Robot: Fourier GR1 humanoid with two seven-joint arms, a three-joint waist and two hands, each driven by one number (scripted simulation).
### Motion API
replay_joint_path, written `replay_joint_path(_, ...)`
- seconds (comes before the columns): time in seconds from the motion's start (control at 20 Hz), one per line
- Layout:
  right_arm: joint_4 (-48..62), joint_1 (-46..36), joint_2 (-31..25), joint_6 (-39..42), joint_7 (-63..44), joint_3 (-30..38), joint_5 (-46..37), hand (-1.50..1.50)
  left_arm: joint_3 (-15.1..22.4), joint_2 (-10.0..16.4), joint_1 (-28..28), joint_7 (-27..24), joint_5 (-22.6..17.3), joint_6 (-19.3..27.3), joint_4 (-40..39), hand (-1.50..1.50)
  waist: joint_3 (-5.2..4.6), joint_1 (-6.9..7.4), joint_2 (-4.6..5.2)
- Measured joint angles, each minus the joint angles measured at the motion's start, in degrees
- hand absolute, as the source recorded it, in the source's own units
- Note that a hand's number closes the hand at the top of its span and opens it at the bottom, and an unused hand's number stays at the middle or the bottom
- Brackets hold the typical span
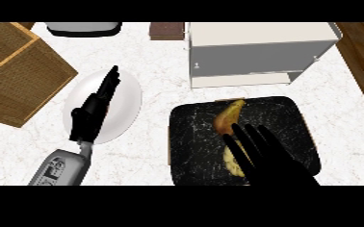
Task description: Pick the squash from the tray and place it in the tiered shelf
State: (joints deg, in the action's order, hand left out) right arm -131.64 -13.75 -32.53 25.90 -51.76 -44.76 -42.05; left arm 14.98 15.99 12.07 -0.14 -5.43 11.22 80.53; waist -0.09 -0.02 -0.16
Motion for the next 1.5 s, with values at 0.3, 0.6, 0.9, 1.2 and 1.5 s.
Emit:
replay_joint_path(0.3,0.88,1.69,5.67,0.62,-0.94,-5.89,-9.02,-1.50,-1.40,-0.94,-0.94,-0.26,1.01,-0.94,0.11,0.00,0.05,-0.07,0.02)
replay_joint_path(0.6,2.07,3.42,10.14,1.79,-0.67,-8.10,-16.14,-1.50,-2.56,-1.60,-1.40,0.50,2.28,-2.08,1.30,0.00,0.07,-0.02,0.04)
replay_joint_path(0.9,5.27,5.90,12.15,2.06,2.06,-6.80,-19.80,-1.50,-3.64,-3.38,-1.39,0.14,4.08,-2.86,0.56,0.00,0.09,-0.05,0.10)
replay_joint_path(1.2,7.51,7.99,15.57,2.19,2.53,-7.80,-24.57,-1.50,-4.91,-3.82,-2.07,1.80,5.16,-4.17,2.42,0.00,0.09,-0.03,0.09)
replay_joint_path(1.5,9.54,9.76,16.62,1.80,4.18,-6.43,-27.25,-1.50,-6.39,-5.25,-0.62,1.55,6.63,-5.01,0.76,0.00,0.09,-0.08,0.12)
